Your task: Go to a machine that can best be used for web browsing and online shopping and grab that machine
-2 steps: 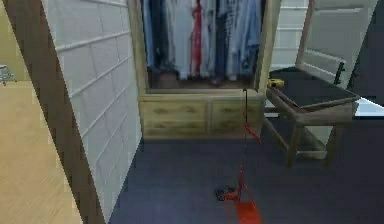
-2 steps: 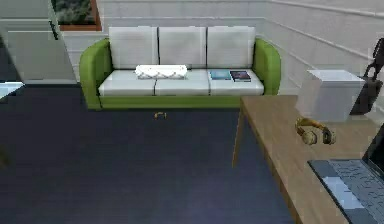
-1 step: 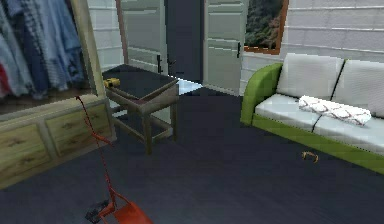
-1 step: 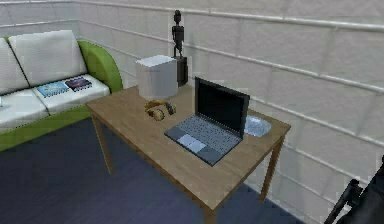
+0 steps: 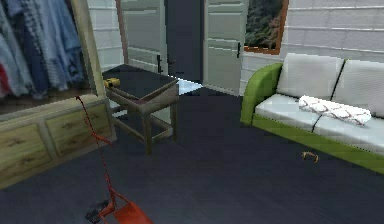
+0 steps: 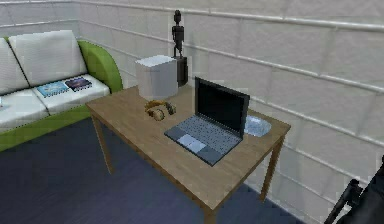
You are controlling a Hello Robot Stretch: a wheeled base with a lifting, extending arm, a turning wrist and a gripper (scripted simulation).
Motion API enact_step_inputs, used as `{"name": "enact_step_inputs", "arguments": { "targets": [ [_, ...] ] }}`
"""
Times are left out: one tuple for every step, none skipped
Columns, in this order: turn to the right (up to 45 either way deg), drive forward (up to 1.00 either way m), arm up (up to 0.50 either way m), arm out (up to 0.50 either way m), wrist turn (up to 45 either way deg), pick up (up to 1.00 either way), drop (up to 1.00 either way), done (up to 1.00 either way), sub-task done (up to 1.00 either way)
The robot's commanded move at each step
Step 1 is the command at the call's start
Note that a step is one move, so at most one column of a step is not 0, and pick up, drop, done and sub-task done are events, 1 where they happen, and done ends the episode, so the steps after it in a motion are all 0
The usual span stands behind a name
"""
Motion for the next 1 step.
{"name": "enact_step_inputs", "arguments": {
  "targets": [
    [0.0, 0.00, 0.32, 0.00, 0.0, 0.00, 0.00, 0.00, 0.00]
  ]
}}
